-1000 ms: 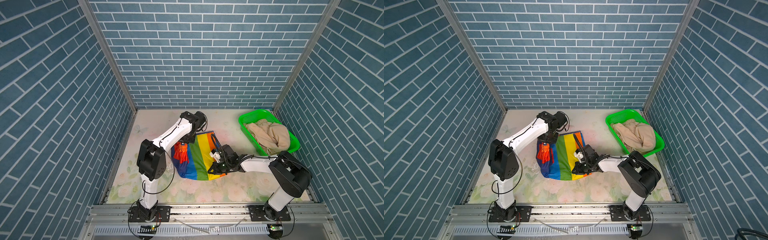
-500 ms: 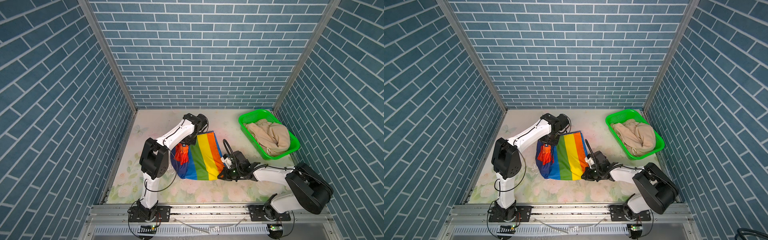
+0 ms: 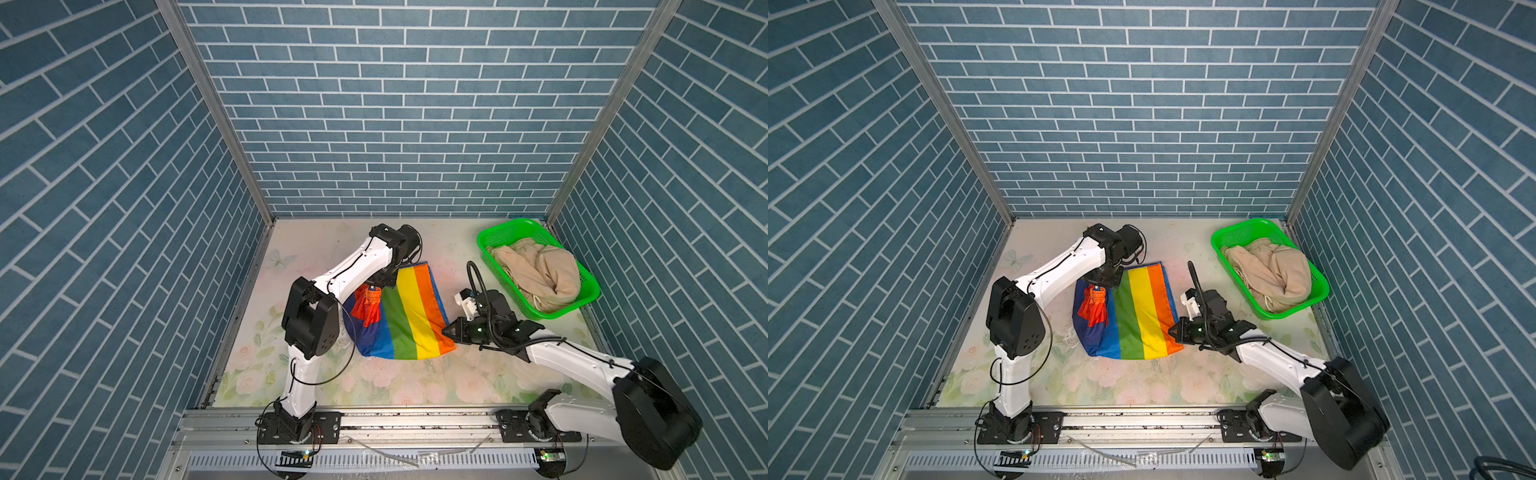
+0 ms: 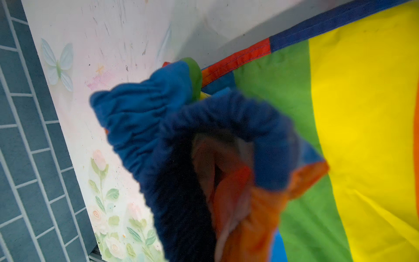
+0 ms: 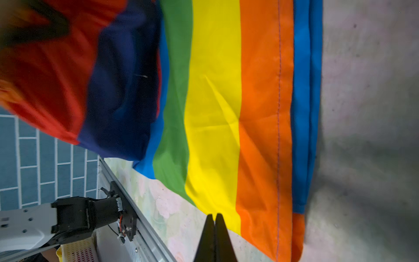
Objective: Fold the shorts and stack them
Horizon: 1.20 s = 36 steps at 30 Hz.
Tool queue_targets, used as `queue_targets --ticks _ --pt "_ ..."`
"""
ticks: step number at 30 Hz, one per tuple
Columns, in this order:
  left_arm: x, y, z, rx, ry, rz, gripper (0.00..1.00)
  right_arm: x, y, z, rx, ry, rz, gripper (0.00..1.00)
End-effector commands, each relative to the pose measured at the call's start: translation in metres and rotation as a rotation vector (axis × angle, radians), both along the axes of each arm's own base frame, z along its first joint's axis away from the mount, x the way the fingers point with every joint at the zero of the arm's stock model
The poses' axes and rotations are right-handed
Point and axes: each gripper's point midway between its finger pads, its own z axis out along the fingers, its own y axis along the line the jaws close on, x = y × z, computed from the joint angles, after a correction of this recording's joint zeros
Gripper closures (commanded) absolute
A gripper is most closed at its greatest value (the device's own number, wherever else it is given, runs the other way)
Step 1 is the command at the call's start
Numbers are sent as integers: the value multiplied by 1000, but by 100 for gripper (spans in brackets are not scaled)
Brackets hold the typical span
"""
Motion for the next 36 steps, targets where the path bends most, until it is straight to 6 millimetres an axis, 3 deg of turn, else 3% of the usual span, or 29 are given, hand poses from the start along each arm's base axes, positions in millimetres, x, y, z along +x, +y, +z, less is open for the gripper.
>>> queue_targets --ticks 1,9,20,32,36 --pt "0 -3 6 34 1 -1 89 -3 -7 -33 -21 75 -54 100" --pt "1 -19 14 58 8 -25 88 -10 -27 -70 -84 138 -142 100" --pt "-8 -104 -12 -35 78 -94 80 -20 -33 -97 -101 188 -157 100" --pt "-30 -169 -75 -333 208 -32 75 -28 -42 -104 -113 188 -169 100" --pt "-32 -182 -94 -381 241 -9 73 -30 -46 -101 -113 171 -176 100"
